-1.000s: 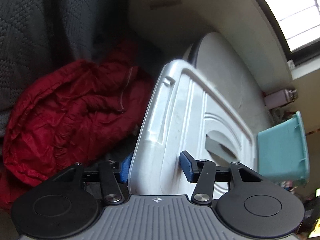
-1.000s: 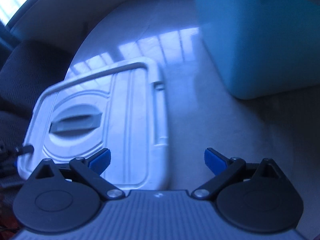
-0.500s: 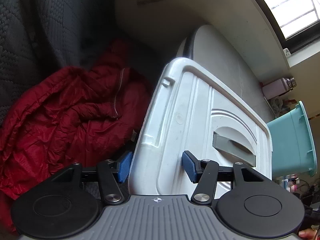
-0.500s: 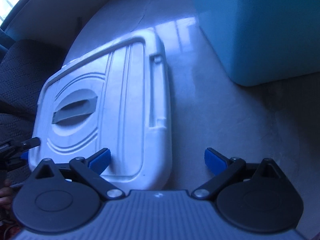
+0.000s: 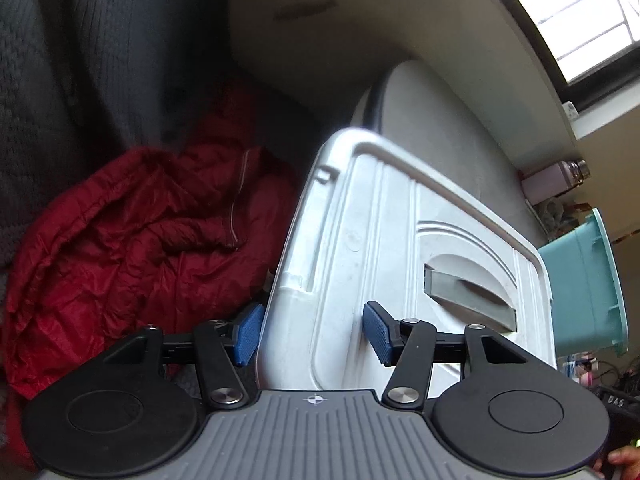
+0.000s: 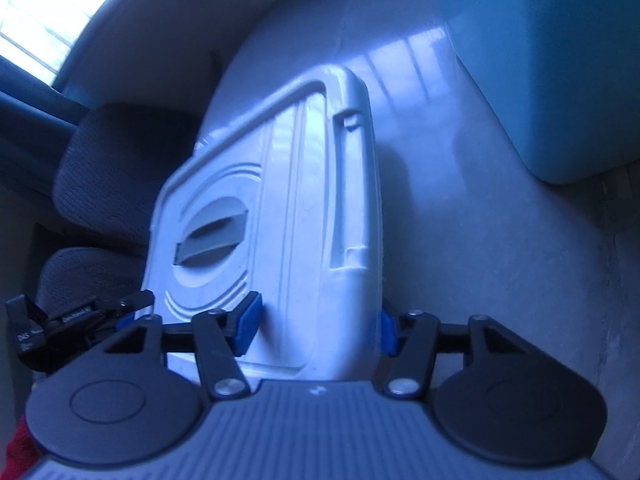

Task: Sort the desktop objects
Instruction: 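Lift the white lid off the table with both tools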

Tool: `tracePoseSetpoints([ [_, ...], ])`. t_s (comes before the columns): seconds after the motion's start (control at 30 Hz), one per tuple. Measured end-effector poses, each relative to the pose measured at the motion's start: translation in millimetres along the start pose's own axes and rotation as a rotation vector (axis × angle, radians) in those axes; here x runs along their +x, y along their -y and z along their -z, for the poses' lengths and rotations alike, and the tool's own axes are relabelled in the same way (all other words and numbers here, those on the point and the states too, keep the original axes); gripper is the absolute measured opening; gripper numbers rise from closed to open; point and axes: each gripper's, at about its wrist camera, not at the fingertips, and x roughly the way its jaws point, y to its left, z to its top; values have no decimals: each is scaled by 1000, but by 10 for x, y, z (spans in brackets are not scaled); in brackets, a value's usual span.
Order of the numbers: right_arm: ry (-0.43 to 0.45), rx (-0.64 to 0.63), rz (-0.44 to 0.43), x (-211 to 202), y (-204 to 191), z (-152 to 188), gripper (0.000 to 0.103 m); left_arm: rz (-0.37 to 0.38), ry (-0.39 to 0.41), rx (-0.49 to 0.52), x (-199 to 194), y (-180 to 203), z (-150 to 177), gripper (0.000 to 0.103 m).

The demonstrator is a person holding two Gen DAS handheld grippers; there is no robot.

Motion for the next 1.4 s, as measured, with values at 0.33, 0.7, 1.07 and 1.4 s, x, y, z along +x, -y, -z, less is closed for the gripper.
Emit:
tracePoseSetpoints([
  [0.33, 84, -96, 8, -323, -116, 67, 56, 7, 47, 52, -290, 212, 42, 54],
  [0.7, 186, -122, -24, -710, -54, 234, 55, 35, 96, 101, -678, 342, 255, 52],
  [1.07, 282, -141, -83, -1082, 86, 528, 55, 54, 176, 173, -1088, 676, 485, 47],
  [1.4, 311, -180, -146, -1548, 510, 653, 54, 23, 255, 209, -1264, 1296, 999, 47],
])
